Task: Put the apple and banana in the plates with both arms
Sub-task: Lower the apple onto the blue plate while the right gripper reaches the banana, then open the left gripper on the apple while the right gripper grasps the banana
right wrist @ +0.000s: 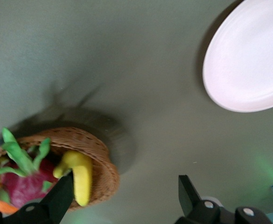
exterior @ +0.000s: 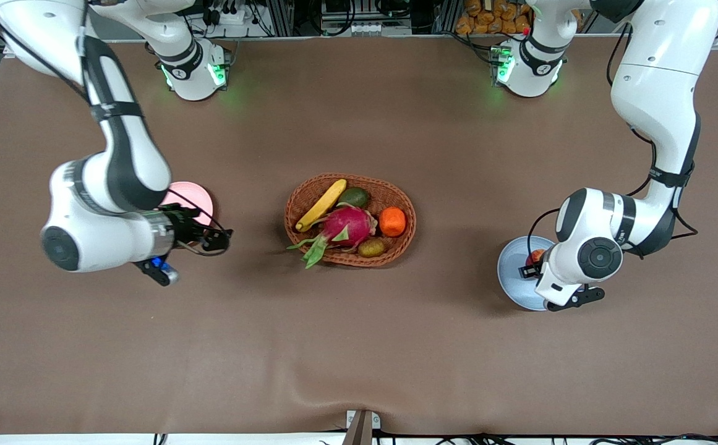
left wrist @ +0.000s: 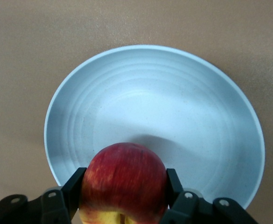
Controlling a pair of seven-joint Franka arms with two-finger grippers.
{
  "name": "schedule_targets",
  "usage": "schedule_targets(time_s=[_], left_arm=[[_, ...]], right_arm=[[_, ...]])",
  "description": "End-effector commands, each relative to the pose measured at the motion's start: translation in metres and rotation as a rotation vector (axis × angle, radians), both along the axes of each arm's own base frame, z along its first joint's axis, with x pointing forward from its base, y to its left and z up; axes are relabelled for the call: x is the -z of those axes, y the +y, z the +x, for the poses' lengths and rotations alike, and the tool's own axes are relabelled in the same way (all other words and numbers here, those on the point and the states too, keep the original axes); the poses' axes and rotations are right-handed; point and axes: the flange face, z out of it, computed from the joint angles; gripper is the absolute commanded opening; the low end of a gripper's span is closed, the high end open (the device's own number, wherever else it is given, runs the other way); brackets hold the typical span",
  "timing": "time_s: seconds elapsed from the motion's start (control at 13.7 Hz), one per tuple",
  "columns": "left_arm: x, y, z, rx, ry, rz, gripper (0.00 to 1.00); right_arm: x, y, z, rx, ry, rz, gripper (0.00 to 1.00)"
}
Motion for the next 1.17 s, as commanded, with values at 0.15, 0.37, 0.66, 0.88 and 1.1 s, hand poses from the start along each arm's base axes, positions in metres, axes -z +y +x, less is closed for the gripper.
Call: schedule_targets(time_s=[0.15,0.37,0.66,0.88,1.1], left_arm=[[0.003,-0.001,0.004,0.008,-0.006,0.012,0.53],[0.002,0.002,0.005,0.002,-0.008,0.009,1.00],[-0.010,0.005,0.008,0.008,-0.024,0.008,1.00],[-0.047,0.005,0.011,0.005,-0.056,0.013,1.00],[-0.083,0.001,0.009,0.012,-0.078,0.020,1.00]], right_arm=[[0.032,0.081,-0.010,0.081,-0.014,-0.064,0.83],[0.047,0.091,-0.012,0.078,-0.012,-0.072,0.59],[0.056,0.113,-0.014,0.110,-0.032,-0.086,0.57],[0.062,0.123,-0.018,0.102,-0.031,-0.090,0.57],[0.065,0.138,-0.023,0.087,-0.042,-0.085,0.57]])
